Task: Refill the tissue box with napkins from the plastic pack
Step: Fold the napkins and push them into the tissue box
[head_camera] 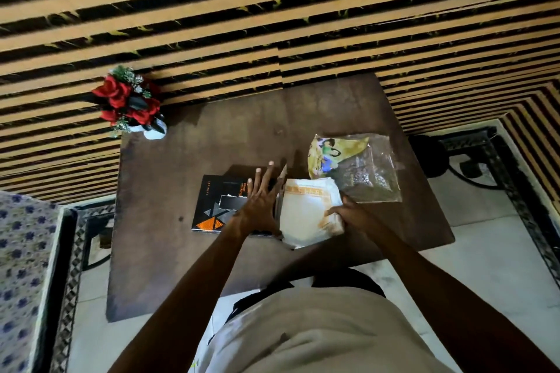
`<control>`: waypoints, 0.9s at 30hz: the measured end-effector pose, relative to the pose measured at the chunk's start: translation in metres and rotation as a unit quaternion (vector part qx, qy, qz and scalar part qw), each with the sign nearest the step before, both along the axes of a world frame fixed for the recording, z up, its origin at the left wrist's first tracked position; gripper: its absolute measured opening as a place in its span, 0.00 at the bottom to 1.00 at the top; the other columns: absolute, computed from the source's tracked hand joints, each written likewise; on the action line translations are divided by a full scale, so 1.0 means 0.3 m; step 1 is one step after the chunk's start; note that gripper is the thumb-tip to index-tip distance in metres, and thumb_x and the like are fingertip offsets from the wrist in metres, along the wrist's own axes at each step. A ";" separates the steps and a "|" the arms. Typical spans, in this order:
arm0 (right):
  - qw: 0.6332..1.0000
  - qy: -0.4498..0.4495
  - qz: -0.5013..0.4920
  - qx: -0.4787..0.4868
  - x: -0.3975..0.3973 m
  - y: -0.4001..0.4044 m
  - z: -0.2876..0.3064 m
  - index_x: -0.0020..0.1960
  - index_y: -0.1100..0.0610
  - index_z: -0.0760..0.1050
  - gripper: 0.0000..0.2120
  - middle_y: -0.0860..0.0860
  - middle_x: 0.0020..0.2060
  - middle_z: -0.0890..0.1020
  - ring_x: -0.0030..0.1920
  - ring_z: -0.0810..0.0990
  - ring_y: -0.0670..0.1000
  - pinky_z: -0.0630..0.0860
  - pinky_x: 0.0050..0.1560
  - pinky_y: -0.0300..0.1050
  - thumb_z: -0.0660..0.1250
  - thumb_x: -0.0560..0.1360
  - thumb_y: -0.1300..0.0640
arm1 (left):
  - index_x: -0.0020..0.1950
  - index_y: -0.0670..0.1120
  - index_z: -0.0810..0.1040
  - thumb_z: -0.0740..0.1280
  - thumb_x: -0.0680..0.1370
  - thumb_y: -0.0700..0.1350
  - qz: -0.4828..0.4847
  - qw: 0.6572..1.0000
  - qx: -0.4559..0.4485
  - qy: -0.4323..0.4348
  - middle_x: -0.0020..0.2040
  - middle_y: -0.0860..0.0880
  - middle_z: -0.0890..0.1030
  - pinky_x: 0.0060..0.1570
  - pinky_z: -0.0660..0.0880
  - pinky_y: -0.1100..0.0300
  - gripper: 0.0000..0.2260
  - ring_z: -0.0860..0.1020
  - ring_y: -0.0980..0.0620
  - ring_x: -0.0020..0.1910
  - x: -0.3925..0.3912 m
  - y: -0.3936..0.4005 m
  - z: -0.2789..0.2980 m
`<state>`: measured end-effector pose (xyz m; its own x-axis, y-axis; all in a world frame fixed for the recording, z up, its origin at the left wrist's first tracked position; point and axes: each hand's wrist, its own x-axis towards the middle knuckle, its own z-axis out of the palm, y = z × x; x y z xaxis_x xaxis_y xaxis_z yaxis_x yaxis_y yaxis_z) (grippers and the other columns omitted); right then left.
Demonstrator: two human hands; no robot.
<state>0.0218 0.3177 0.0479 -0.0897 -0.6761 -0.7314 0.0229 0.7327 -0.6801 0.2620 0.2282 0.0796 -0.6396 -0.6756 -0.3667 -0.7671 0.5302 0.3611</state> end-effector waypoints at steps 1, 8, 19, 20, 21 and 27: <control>1.000 -0.002 -0.008 -0.006 -0.003 0.004 -0.018 0.72 0.53 0.65 0.37 0.58 0.64 0.78 0.60 0.78 0.60 0.77 0.60 0.60 0.72 0.66 0.66 | 0.79 0.50 0.40 0.81 0.52 0.62 -0.004 1.000 0.000 -0.004 0.79 0.41 0.35 0.69 0.38 0.36 0.68 0.35 0.33 0.76 0.007 -0.002 0.001; 0.995 -0.018 -0.072 -0.060 0.065 0.004 0.035 0.69 0.56 0.70 0.32 0.58 0.61 0.79 0.57 0.79 0.59 0.78 0.52 0.55 0.70 0.67 0.69 | 0.79 0.47 0.42 0.82 0.56 0.57 0.007 0.997 0.037 -0.066 0.78 0.39 0.34 0.72 0.41 0.32 0.64 0.36 0.30 0.76 0.063 -0.033 0.011; 0.963 -0.082 -0.248 -0.068 0.253 -0.042 0.012 0.66 0.60 0.73 0.16 0.52 0.48 0.85 0.42 0.84 0.48 0.82 0.45 0.49 0.57 0.80 0.63 | 0.79 0.47 0.41 0.81 0.55 0.59 0.031 0.997 0.032 -0.057 0.78 0.38 0.34 0.72 0.40 0.31 0.66 0.35 0.30 0.75 0.147 -0.032 0.007; 0.970 -0.058 -0.225 -0.065 0.257 -0.039 0.019 0.66 0.61 0.73 0.16 0.53 0.50 0.85 0.43 0.84 0.49 0.81 0.49 0.52 0.57 0.80 0.65 | 0.79 0.46 0.41 0.81 0.55 0.60 0.032 0.998 0.030 -0.055 0.78 0.38 0.35 0.71 0.40 0.32 0.66 0.35 0.30 0.75 0.146 -0.030 0.005; 0.979 -0.032 -0.190 -0.061 0.252 -0.033 0.015 0.66 0.60 0.74 0.17 0.56 0.54 0.84 0.44 0.83 0.51 0.79 0.53 0.56 0.57 0.79 0.66 | 0.79 0.47 0.41 0.81 0.55 0.60 0.033 0.998 0.028 -0.049 0.78 0.38 0.35 0.71 0.40 0.32 0.66 0.35 0.30 0.75 0.146 -0.031 0.003; 0.999 0.050 0.006 -0.018 0.214 -0.002 0.050 0.69 0.57 0.71 0.18 0.50 0.47 0.81 0.34 0.81 0.40 0.76 0.29 0.35 0.59 0.79 0.64 | 0.78 0.54 0.36 0.82 0.51 0.59 0.031 0.998 0.046 0.025 0.78 0.42 0.32 0.71 0.37 0.33 0.70 0.33 0.33 0.75 0.181 -0.046 -0.002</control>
